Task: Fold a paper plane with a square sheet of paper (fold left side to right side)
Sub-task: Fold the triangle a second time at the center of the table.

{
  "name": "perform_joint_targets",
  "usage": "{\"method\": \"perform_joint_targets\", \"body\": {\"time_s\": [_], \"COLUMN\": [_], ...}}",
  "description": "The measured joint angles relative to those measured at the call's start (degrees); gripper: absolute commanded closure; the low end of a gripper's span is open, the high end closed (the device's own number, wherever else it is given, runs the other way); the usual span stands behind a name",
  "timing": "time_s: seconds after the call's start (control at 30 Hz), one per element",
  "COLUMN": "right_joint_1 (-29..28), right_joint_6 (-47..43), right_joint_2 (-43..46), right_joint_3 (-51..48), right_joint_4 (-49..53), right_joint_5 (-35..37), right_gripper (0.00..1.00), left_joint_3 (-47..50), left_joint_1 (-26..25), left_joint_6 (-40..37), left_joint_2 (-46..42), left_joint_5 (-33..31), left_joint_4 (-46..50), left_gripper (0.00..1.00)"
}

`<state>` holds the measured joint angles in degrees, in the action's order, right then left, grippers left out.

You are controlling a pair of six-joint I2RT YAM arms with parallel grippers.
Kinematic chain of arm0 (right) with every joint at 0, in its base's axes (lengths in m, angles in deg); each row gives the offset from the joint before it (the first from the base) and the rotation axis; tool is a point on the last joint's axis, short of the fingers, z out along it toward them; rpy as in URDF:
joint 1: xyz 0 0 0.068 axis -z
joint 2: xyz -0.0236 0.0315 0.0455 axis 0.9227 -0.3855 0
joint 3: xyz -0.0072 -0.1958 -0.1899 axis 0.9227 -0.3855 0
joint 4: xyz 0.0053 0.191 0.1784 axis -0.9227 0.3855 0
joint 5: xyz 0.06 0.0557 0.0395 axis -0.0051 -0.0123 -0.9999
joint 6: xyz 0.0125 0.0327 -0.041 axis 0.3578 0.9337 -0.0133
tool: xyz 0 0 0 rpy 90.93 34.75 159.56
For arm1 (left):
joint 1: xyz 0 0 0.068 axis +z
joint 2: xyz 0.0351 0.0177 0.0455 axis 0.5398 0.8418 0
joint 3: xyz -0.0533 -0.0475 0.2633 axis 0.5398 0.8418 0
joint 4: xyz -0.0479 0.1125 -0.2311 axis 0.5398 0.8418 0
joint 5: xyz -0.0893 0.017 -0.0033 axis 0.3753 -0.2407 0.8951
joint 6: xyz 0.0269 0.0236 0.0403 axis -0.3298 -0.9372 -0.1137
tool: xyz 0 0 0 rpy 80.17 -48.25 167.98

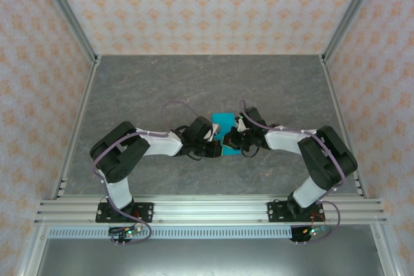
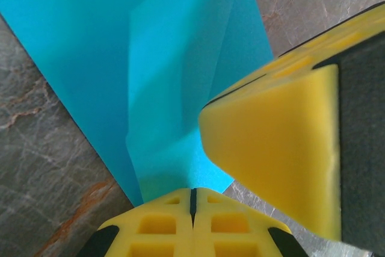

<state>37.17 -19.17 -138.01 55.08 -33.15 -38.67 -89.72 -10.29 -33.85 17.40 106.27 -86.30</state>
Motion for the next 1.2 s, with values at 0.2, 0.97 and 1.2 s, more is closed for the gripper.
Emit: {"method": "perform_joint_targets", "body": {"time_s": [0.2, 0.97, 1.2], "right_joint_1": [-0.13, -1.31, -0.52], "right_joint_6": [0.35, -3.91, -7.08], "right_joint_2": [-1.29, -4.37, -4.42], "right_joint_3": [0.00, 1.86, 2.89], "right_joint_4": [-1.84, 0.31, 2.45], "right_joint_5": [-0.15, 2.05, 3.26], "right_gripper": [1.00, 1.00, 1.00], "left_joint_3": [0.00, 0.02, 0.72], "left_joint_1": [0.00, 0.00, 0.00], "left_joint_6": [-0.02, -0.02, 0.00], "left_joint_2": [0.00, 0.00, -0.24], "left_joint_5": [0.02, 0.00, -0.02], "left_joint_4": [0.00, 0.02, -1.03], "left_gripper": [1.00, 1.00, 1.00]}}
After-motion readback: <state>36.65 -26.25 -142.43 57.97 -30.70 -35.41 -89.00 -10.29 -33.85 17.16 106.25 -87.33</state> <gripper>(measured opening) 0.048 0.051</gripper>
